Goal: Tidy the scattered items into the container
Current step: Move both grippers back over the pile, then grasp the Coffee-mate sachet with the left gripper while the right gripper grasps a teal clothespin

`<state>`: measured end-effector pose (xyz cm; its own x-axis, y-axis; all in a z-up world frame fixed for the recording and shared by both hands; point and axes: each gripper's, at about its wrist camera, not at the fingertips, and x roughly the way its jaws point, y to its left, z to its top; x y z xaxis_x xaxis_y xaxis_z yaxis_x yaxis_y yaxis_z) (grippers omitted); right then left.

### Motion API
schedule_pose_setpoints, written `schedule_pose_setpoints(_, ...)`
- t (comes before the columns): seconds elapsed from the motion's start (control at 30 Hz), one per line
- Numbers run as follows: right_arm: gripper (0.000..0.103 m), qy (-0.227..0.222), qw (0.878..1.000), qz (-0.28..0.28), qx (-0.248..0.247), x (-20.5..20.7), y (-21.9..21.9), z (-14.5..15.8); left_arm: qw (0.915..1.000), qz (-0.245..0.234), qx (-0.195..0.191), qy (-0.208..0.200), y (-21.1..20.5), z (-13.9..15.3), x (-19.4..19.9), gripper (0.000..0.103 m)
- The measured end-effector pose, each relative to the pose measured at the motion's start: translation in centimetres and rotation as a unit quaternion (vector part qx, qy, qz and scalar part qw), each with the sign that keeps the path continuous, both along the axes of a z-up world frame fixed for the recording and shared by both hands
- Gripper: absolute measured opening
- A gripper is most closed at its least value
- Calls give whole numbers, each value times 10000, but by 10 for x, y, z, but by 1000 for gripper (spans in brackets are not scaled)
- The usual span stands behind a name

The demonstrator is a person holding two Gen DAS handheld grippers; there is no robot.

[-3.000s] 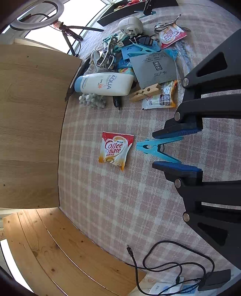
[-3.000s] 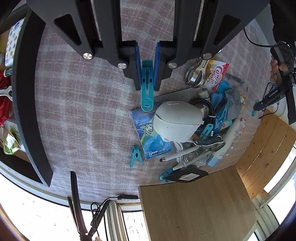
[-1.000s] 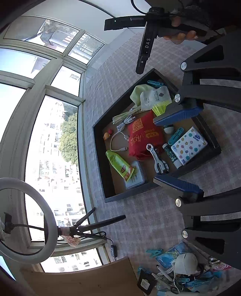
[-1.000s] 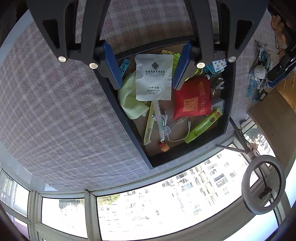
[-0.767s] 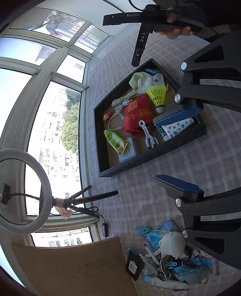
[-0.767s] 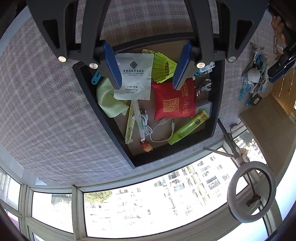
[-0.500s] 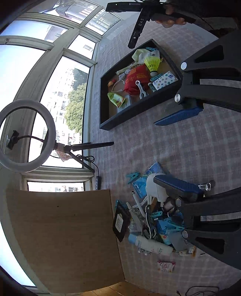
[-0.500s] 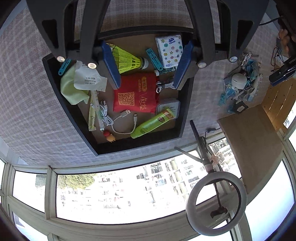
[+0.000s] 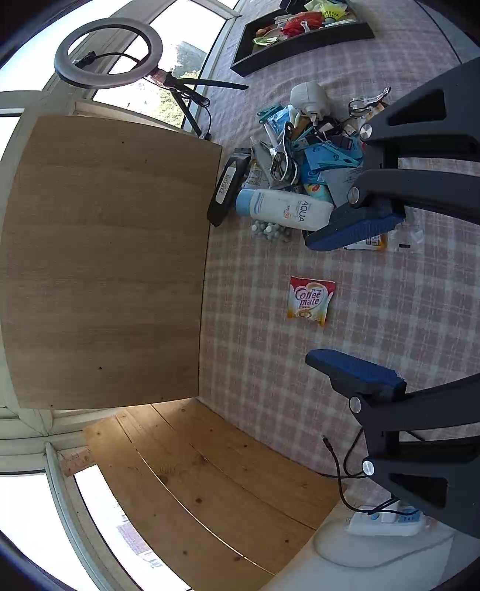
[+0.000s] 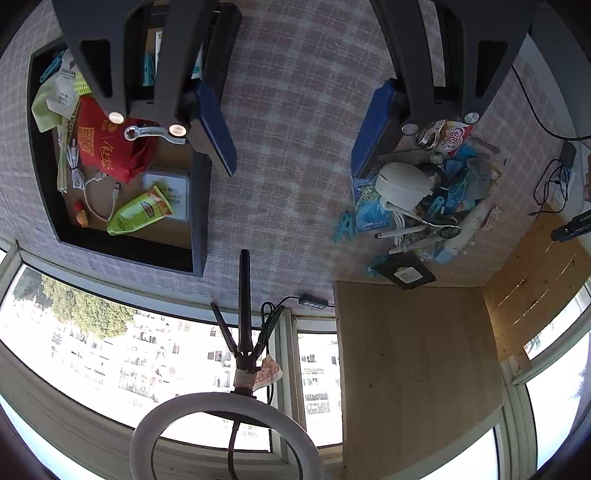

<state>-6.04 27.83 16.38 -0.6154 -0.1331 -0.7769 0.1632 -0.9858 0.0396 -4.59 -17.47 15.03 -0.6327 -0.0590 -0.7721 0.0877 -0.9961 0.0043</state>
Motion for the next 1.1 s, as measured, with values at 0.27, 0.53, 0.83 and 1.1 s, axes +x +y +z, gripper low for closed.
schedule_pose_setpoints(0.27,63,-523,9984,196,53,-80,-47,-42,9992,8,218,-341,-20,-58,-35,52)
schedule_pose_setpoints(0.53,63,-977,9943,396,183,-131,-80,-88,9961,-364,81,-795,-6,-101,-67,62)
schedule_pose_setpoints(0.83,63,-1159,9912,636,52,-153,-93,-107,9913,-682,-91,-1122,10,-135,-96,67)
schedule_pose_setpoints(1.1,63,-1272,9883,810,219,-164,-106,-120,9919,-799,-29,-992,21,-140,-98,49)
